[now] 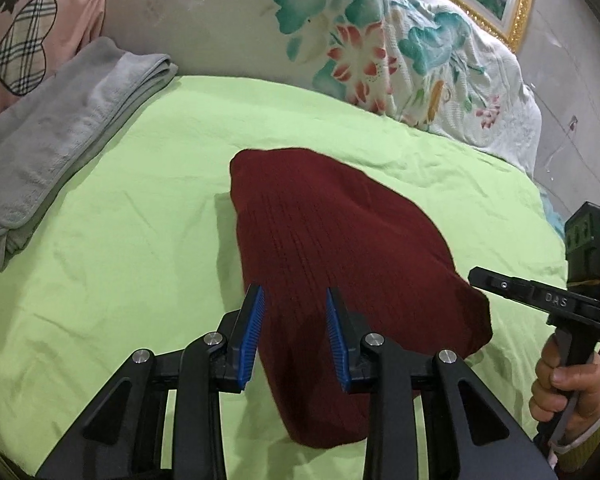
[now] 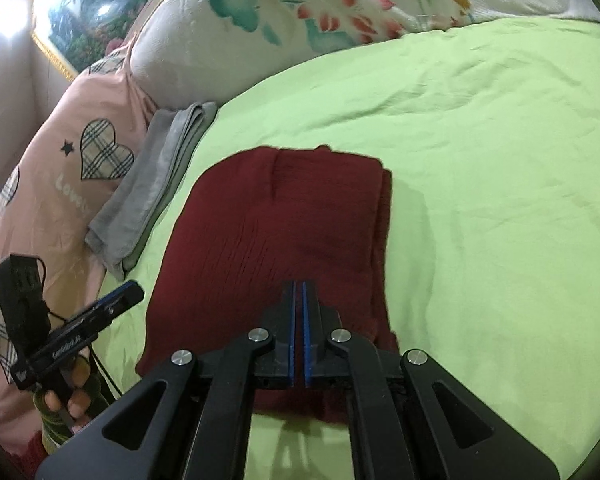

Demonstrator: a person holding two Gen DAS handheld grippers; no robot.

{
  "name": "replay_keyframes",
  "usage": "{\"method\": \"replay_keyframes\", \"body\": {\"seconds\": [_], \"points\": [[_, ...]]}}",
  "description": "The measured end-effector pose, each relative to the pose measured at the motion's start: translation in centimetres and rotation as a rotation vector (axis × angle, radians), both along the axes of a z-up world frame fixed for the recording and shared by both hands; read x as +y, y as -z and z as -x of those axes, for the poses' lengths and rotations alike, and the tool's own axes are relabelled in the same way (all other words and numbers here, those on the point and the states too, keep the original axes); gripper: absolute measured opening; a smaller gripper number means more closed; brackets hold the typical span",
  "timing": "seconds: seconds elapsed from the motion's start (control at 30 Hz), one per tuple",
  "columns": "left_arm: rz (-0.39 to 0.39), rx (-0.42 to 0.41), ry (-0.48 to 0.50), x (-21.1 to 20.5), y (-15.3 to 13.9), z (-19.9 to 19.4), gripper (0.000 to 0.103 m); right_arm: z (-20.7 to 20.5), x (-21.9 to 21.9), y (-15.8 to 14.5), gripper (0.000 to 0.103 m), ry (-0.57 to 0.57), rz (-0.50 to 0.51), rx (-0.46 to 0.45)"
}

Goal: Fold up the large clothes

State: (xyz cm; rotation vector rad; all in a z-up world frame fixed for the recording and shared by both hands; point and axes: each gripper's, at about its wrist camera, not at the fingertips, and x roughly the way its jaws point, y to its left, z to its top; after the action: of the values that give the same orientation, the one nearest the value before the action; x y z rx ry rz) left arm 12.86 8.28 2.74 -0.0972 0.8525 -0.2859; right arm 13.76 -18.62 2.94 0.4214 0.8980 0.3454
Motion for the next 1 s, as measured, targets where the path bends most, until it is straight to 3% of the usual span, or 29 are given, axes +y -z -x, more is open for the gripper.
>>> {"method": "replay_keyframes", "body": {"seconds": [0.03, 0.07, 0.1, 0.17, 0.23, 0.43, 0.5, 0.57, 0.67, 0.77, 0.87, 1.0], "points": [[-0.002, 0.006, 0.003, 0.0, 0.1, 0.0, 0.031, -0.2, 0.1, -0.1, 0.004, -0.008, 0.000, -0.001], [-0.010, 0.013, 0.001, -0.1, 0.3, -0.1, 0.031, -0.5, 0.2, -0.2, 0.015, -0.009, -0.002, -0.003], [-0.018, 0.019, -0.008, -0.1, 0.4, -0.3, 0.031, -1.1, 0.0, -0.5, 0.038, 0.004, -0.001, -0.003], [0.004, 0.022, -0.019, 0.3, 0.3, -0.7, 0.031, -2.9, -0.5, -0.9, 0.066, 0.040, 0.001, -0.024], [0.010, 0.013, -0.036, 0.7, 0.0, -1.4, 0.031, -4.8, -1.0, -1.0, 0.065, 0.057, -0.007, -0.040], [0.021, 0.009, -0.081, 1.1, -0.4, -4.3, 0.031, -11.9, -1.7, 3.0, 0.062, 0.065, -0.044, 0.124], [0.033, 0.037, -0.069, 0.7, 0.2, -5.3, 0.031, -12.8, -1.3, 4.3, 0.019, 0.042, -0.068, 0.165], [0.029, 0.078, -0.053, 0.0, 1.1, -6.1, 0.031, -12.1, -1.4, 3.6, 0.014, 0.057, -0.075, 0.120], [-0.034, 0.064, -0.024, -1.7, 1.7, -5.9, 0.031, -10.3, -2.1, 2.8, 0.013, 0.115, -0.019, 0.076], [-0.146, 0.045, -0.005, -3.7, 2.1, -6.0, 0.031, -10.5, -2.1, 4.4, 0.013, 0.116, 0.007, 0.127], [-0.130, 0.058, -0.015, -3.4, 2.1, -6.1, 0.031, -10.5, -2.5, 4.1, 0.026, 0.135, -0.011, 0.124], [-0.108, 0.071, -0.023, -2.8, 2.1, -6.2, 0.031, -8.6, -3.0, 1.3, 0.027, 0.172, 0.015, 0.050]]}}
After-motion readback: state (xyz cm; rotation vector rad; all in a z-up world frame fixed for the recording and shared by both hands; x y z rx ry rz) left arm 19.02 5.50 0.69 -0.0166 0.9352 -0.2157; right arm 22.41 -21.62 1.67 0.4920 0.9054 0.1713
